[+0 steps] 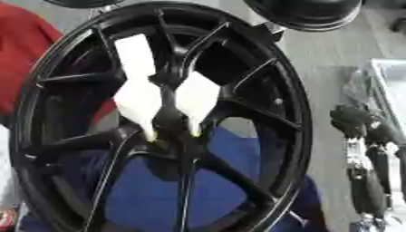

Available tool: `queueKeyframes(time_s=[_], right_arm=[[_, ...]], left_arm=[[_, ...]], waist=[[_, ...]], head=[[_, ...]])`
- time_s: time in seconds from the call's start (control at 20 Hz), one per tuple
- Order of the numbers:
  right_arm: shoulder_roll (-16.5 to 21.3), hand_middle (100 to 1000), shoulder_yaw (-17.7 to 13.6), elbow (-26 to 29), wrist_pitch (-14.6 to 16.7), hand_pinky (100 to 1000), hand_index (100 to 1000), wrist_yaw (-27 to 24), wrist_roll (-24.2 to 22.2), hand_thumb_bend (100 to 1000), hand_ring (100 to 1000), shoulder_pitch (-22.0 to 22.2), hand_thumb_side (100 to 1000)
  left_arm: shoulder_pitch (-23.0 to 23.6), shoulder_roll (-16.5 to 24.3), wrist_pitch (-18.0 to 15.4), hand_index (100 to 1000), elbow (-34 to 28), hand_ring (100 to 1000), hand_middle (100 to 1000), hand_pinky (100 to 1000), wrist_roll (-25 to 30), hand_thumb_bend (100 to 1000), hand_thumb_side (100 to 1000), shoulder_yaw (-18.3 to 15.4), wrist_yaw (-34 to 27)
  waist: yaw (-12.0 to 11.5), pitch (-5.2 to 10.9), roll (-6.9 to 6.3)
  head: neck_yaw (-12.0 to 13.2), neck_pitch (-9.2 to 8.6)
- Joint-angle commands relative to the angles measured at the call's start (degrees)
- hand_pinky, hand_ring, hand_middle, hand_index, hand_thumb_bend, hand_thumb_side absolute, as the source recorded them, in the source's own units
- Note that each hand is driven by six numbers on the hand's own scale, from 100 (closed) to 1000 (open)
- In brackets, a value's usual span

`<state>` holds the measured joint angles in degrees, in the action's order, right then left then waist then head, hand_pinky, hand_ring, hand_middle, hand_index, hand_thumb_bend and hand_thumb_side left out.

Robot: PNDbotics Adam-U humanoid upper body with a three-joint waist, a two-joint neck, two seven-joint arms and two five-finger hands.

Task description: Pull the pin out of the wheel hub.

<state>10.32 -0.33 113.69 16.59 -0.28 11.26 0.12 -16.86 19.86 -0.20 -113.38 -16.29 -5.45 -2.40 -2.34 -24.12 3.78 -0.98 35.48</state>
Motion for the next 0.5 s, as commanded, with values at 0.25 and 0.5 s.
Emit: queueKeyframes(time_s=[0.25, 0.5], right_arm=[[1.2, 731, 0.1, 0.9, 0.4, 823, 707, 0.7, 0.0, 100, 779, 1.1, 608], [1.4, 731, 0.5, 0.9, 0.3, 823, 707, 1.4, 0.0, 100, 779, 1.8, 607]], left_arm=[[-2.5, 13.7, -1.8, 636, -1.2, 830, 613, 617, 2.5, 573, 504, 3.2, 3.2], [-4.7, 25.3, -2.9, 668, -1.2, 823, 627, 649, 8.4, 565, 530, 7.8, 7.4]], waist=[[0.6, 2.00, -0.85], [1.3, 2.40, -1.36]], head=[[-1.1, 0.18], [-1.1, 0.86]])
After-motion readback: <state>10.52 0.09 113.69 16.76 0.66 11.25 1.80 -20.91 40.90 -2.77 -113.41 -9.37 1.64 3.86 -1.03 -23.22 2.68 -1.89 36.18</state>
